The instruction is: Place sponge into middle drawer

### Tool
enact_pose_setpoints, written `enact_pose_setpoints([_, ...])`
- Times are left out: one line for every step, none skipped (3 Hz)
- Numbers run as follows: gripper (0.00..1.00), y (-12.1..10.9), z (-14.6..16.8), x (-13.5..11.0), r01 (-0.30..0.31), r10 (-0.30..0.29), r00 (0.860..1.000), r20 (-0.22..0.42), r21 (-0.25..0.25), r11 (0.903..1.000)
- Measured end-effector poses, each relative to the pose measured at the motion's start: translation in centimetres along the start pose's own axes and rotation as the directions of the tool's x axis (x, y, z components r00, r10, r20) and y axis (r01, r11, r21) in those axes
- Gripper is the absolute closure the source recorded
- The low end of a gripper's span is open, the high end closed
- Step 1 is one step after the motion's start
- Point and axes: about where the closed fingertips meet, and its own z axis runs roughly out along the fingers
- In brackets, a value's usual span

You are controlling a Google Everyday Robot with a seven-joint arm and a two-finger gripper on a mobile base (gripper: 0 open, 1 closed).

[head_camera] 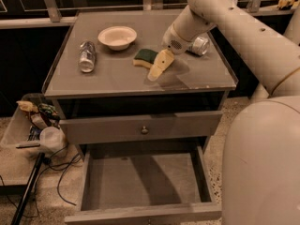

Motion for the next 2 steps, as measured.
enact_pose_setpoints([0.00,0.04,0.30,0.14,-0.004,0.004,1.000,-0.002,-0.006,1.0000])
enact_pose_setpoints([0.18,0.04,0.31,0.14,-0.004,0.004,1.000,-0.002,-0.006,1.0000])
